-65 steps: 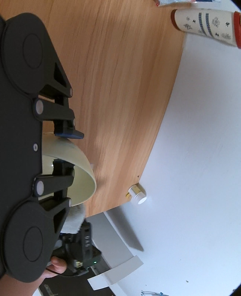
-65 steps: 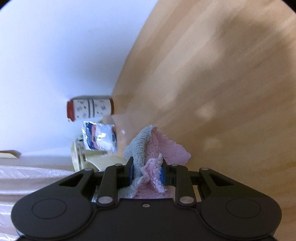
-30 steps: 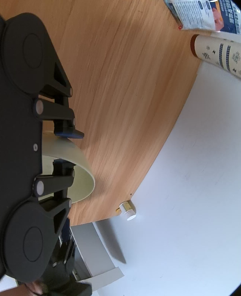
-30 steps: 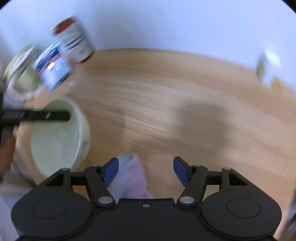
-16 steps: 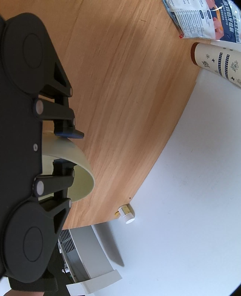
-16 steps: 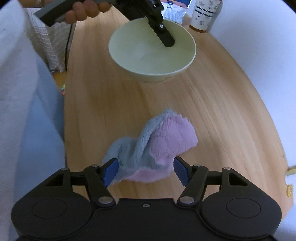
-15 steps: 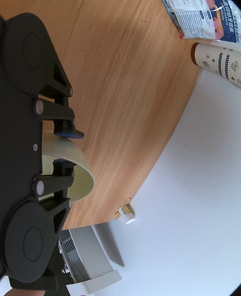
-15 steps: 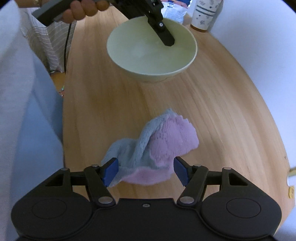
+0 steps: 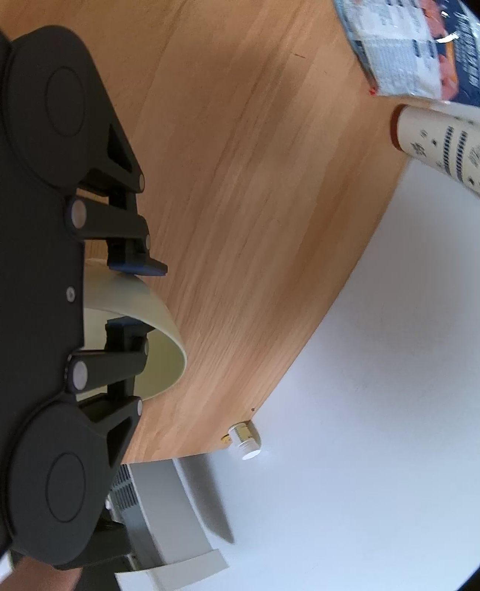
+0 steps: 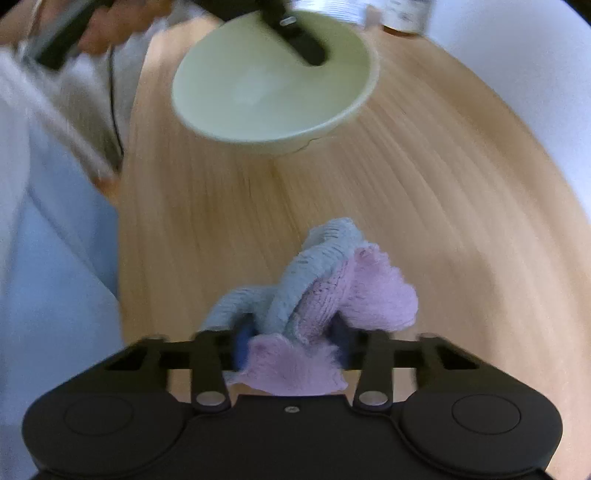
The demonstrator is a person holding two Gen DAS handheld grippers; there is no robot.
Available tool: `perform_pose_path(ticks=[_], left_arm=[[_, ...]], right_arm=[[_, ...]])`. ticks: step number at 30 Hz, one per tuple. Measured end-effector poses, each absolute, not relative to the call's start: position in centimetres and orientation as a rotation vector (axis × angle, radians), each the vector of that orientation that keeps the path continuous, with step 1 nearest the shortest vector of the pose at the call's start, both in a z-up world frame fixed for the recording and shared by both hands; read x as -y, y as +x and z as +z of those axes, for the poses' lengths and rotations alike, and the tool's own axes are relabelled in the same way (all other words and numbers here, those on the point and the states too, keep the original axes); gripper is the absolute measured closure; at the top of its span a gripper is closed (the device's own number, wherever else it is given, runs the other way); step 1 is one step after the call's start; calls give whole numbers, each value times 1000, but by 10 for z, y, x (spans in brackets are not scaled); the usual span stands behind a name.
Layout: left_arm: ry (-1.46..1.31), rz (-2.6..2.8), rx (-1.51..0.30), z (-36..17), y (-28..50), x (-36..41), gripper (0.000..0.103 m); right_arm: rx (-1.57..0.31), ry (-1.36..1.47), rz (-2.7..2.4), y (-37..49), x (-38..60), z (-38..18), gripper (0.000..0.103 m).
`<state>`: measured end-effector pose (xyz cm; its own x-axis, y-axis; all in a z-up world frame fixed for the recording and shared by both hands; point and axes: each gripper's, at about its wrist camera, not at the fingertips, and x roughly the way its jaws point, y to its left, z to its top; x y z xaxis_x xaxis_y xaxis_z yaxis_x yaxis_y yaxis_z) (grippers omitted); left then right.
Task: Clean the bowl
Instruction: 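Regrasp the grey-pink cloth with the right tool, then hold the bowl with the left tool while the right tool wipes its outer side with the cloth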
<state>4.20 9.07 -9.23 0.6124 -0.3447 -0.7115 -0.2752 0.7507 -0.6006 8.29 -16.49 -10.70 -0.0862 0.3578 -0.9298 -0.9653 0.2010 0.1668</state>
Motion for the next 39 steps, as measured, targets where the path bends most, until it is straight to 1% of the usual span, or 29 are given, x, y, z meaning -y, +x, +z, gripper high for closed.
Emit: perform_pose_path(ticks=[4, 8, 10, 14, 18, 27, 31, 32, 33, 38, 39], left_arm=[[-825, -19, -938, -101, 42, -96, 83], [-845, 11, -954, -112, 43, -97, 83], [-846, 16, -961, -117, 44, -97, 83], [-838, 7, -973, -122, 45, -98, 84], [-829, -4, -985, -126, 45, -98, 85], [-777, -66, -1049, -133, 45, -104, 89], [-656, -132, -1087, -126, 52, -101, 88], [-627, -149, -1091, -124, 53, -101, 86], [-586, -167, -1097, -122, 56, -100, 83], [-490, -238, -1106, -117, 70, -98, 83], [-473, -266, -1111, -117, 74, -96, 80]], right_arm=[[-1249, -446, 1142, 113, 175, -99, 75], [-1282, -11, 989, 142, 197, -84, 75], [-1239, -3, 958, 142, 196, -76, 75], [-1226, -27, 922, 128, 193, -79, 75], [-1233, -43, 904, 115, 194, -103, 75], [-1201, -88, 860, 94, 203, -104, 75], [-1187, 8, 832, 95, 209, -102, 75], [-1186, 34, 814, 97, 210, -102, 75], [-1190, 87, 795, 100, 213, -104, 75], [-1204, 359, 710, 115, 223, -115, 75], [-1211, 422, 690, 118, 225, -121, 75]])
